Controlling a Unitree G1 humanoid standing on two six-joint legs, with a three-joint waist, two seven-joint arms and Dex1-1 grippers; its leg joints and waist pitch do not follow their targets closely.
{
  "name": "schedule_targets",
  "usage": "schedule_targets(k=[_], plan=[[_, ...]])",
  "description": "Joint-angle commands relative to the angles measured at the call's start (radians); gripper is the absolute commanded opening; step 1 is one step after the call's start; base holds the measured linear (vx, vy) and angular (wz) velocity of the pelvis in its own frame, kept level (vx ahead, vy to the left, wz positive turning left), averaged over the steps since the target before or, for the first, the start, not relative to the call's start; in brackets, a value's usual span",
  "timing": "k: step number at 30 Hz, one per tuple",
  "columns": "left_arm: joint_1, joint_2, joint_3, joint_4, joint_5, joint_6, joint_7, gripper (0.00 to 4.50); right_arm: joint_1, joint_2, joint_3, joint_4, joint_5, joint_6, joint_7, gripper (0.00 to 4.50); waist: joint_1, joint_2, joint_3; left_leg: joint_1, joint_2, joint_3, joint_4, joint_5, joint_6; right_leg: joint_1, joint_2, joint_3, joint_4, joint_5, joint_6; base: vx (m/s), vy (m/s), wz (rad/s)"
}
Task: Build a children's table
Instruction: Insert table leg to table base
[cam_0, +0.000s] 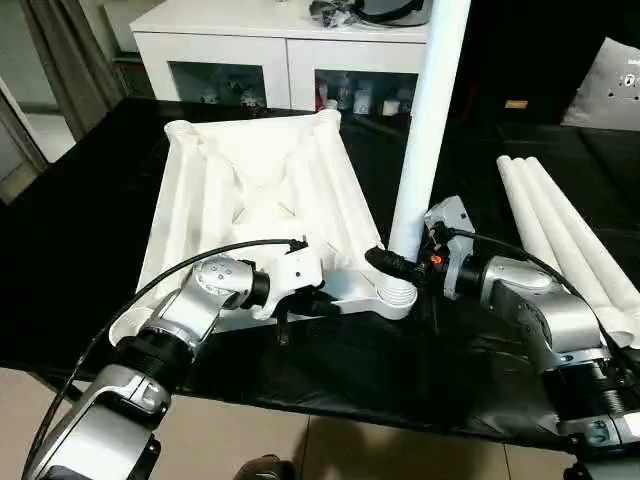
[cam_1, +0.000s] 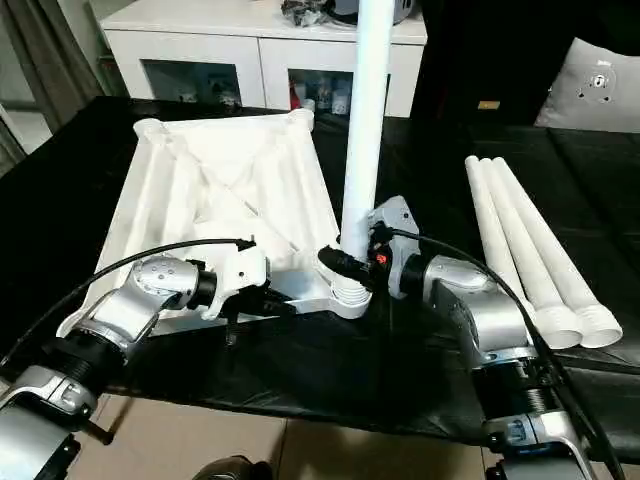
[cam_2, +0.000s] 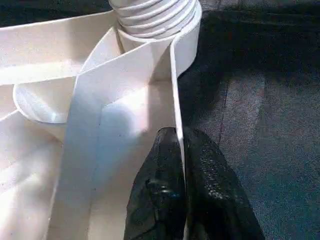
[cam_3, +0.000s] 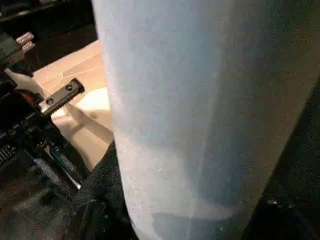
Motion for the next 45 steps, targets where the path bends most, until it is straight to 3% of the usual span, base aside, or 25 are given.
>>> schedule_targets(k=[1,2,6,7,8,9,13,17,18,19,20,30,38,45], plan=[[0.002,-0.002,-0.003,-0.045,-0.001,-0.013,-0.021,0.00,0.034,0.017,0.004,0.041,0.006,0.007,-0.004,1.91,0.003,-0.011,-0.062,0.043,0.096,-0.041,-0.086,-0.319,-0.004,0.012,-0.094,0.033,-0.088,-0.120,-0.241,0.000,0.000,0.00],[0.002,-0.003,-0.003,-0.044,0.000,-0.013,-0.021,0.00,0.044,0.027,-0.011,0.046,0.019,0.002,-0.007,1.91,0.004,-0.004,-0.062,0.044,0.096,-0.043,-0.086,-0.322,-0.008,0.011,-0.094,0.033,-0.086,-0.117,-0.241,0.000,0.000,0.00],[0.002,-0.004,-0.002,-0.043,0.000,-0.012,-0.020,0.00,0.071,0.052,-0.053,0.063,0.049,-0.019,-0.015,1.91,0.004,-0.009,-0.062,0.044,0.096,-0.040,-0.088,-0.326,-0.006,0.011,-0.095,0.034,-0.089,-0.105,-0.245,0.000,0.000,0.00],[0.001,-0.005,-0.002,-0.040,0.000,-0.012,-0.018,0.00,0.086,0.065,-0.077,0.074,0.065,-0.032,-0.021,1.91,0.006,0.001,-0.063,0.044,0.096,-0.043,-0.088,-0.326,-0.009,0.012,-0.094,0.033,-0.086,-0.103,-0.244,0.000,0.000,0.00],[0.001,-0.006,-0.002,-0.039,0.000,-0.012,-0.018,0.00,0.094,0.072,-0.089,0.080,0.072,-0.040,-0.025,1.91,0.004,-0.004,-0.063,0.044,0.097,-0.042,-0.090,-0.332,-0.010,0.011,-0.093,0.032,-0.088,-0.097,-0.244,0.000,0.000,0.00],[0.000,-0.007,-0.001,-0.036,0.000,-0.012,-0.016,0.00,0.106,0.080,-0.103,0.088,0.081,-0.054,-0.028,1.91,0.006,0.002,-0.064,0.045,0.097,-0.043,-0.090,-0.335,-0.013,0.011,-0.094,0.032,-0.087,-0.094,-0.245,0.000,0.000,0.00],[-0.001,-0.010,0.003,-0.028,-0.001,-0.014,-0.010,0.00,0.150,0.108,-0.147,0.122,0.097,-0.121,-0.039,1.91,0.006,0.004,-0.063,0.047,0.098,-0.043,-0.094,-0.369,-0.025,0.010,-0.093,0.031,-0.089,-0.090,-0.246,0.000,0.000,0.00],[-0.003,-0.013,0.007,-0.023,-0.001,-0.014,-0.003,0.00,0.173,0.122,-0.177,0.140,0.101,-0.177,-0.050,1.91,0.006,0.006,-0.061,0.049,0.098,-0.045,-0.098,-0.412,-0.042,0.007,-0.096,0.033,-0.093,-0.137,-0.239,0.000,0.000,0.00],[-0.003,-0.014,0.008,-0.022,-0.001,-0.014,-0.001,0.00,0.176,0.126,-0.185,0.143,0.105,-0.187,-0.052,1.91,0.006,0.010,-0.060,0.050,0.098,-0.047,-0.098,-0.421,-0.045,0.006,-0.097,0.033,-0.093,-0.148,-0.237,0.000,0.000,0.00],[-0.003,-0.014,0.008,-0.022,-0.001,-0.014,-0.001,0.00,0.176,0.126,-0.185,0.143,0.105,-0.187,-0.052,1.91,0.005,0.007,-0.059,0.049,0.098,-0.047,-0.100,-0.430,-0.049,0.006,-0.096,0.034,-0.095,-0.161,-0.234,0.000,0.000,0.00],[-0.004,-0.015,0.010,-0.019,-0.001,-0.014,0.001,0.00,0.186,0.122,-0.181,0.149,0.088,-0.225,-0.053,1.91,0.006,0.011,-0.060,0.050,0.099,-0.047,-0.100,-0.436,-0.054,0.004,-0.098,0.034,-0.097,-0.165,-0.230,0.000,0.000,0.00],[-0.005,-0.006,0.009,-0.014,0.008,-0.021,0.000,0.00,0.214,0.046,-0.083,0.142,-0.046,-0.332,-0.031,1.91,0.006,0.013,-0.058,0.049,0.099,-0.049,-0.103,-0.451,-0.053,0.005,-0.096,0.035,-0.100,-0.169,-0.217,0.000,0.000,0.00],[-0.010,0.013,-0.001,-0.007,0.020,-0.037,-0.020,0.00,0.186,-0.023,0.016,0.119,-0.092,-0.286,0.033,1.91,0.006,0.012,-0.059,0.047,0.100,-0.048,-0.104,-0.415,-0.031,0.012,-0.092,0.032,-0.098,-0.101,-0.224,0.000,0.000,0.00],[-0.043,0.022,-0.006,0.024,0.031,-0.059,-0.040,0.00,0.118,-0.048,0.108,0.152,-0.128,-0.254,0.101,1.91,0.001,0.004,-0.058,0.048,0.099,-0.047,-0.103,-0.417,-0.025,0.011,-0.094,0.033,-0.102,-0.152,-0.229,0.000,0.000,0.00]])
